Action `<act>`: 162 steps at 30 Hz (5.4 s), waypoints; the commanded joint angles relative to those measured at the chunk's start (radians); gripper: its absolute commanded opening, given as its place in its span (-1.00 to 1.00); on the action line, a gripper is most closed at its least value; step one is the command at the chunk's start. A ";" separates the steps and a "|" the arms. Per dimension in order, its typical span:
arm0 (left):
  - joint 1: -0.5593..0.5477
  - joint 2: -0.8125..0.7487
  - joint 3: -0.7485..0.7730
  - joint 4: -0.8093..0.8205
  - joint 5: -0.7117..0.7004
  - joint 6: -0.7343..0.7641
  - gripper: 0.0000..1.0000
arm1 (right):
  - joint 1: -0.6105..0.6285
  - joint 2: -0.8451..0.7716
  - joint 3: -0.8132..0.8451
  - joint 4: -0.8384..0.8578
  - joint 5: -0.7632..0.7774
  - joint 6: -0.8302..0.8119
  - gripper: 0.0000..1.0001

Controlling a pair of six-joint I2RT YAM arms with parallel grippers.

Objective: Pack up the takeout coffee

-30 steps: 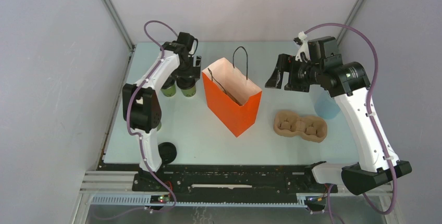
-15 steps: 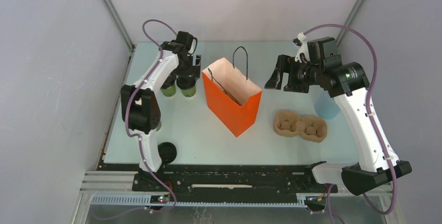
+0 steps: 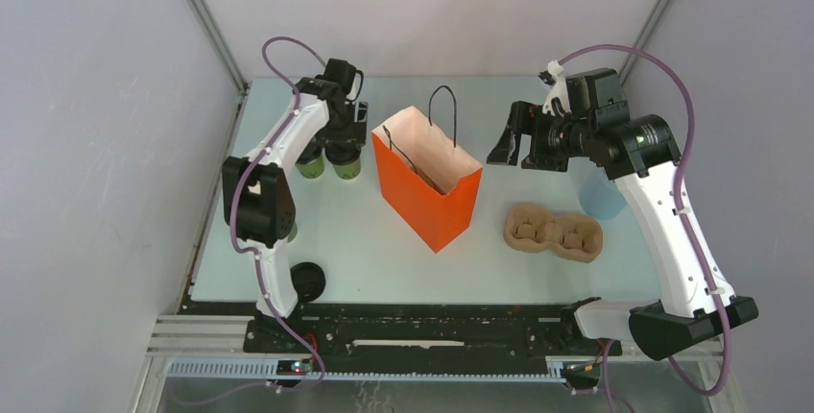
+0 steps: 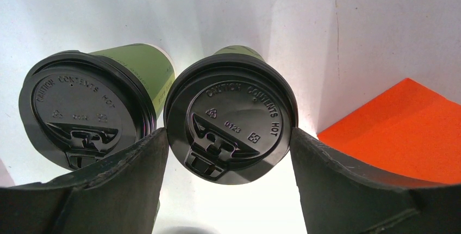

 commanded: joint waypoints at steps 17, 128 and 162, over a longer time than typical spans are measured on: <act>-0.001 -0.234 -0.103 0.034 -0.021 0.008 0.35 | 0.215 0.102 0.234 -0.291 0.351 0.598 0.96; -0.866 -0.430 0.560 -0.313 -0.143 0.018 0.01 | 0.166 0.216 0.055 0.471 0.171 -0.124 -1.00; -0.862 -0.383 0.131 -0.049 -0.276 0.053 -0.03 | 0.172 0.195 0.078 0.394 0.135 0.087 -1.00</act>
